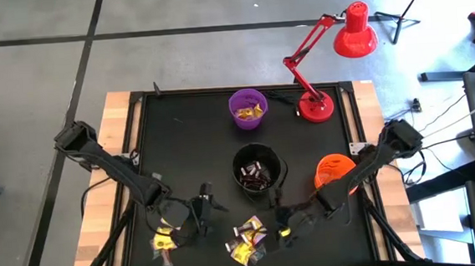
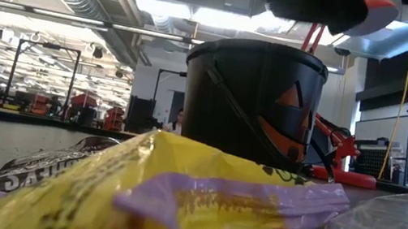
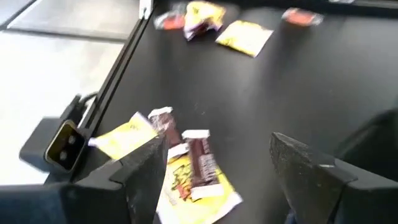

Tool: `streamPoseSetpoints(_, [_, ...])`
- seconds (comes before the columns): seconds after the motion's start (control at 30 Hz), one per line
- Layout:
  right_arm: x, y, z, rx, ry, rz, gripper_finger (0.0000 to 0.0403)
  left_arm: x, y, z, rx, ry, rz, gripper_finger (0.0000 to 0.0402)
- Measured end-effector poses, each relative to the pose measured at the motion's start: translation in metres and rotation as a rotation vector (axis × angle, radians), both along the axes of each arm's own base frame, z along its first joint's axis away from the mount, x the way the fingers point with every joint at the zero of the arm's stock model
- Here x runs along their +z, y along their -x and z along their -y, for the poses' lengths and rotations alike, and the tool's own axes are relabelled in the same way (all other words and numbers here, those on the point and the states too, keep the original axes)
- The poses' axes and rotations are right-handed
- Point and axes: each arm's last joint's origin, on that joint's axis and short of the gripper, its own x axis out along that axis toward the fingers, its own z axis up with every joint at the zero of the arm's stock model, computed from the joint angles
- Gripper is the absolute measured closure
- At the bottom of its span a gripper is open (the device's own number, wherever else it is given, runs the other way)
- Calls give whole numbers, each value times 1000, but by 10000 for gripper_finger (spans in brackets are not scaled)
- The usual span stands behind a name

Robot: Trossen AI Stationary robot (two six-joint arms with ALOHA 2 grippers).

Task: Sort candy
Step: Put the brown chocolate into the black bucket

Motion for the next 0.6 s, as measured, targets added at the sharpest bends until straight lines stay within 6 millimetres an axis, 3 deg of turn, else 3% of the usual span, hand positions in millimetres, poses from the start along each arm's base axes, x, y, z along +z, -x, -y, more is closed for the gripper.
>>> streamPoseSetpoints(0.33, [-42,-37,-20,71,55,-147,125,-1,-5,-5,35,34,2,168])
streamPoseSetpoints(0.6, [-64,-54,-6,36,4,-257,128,0,-6,-5,33,43,12,168])
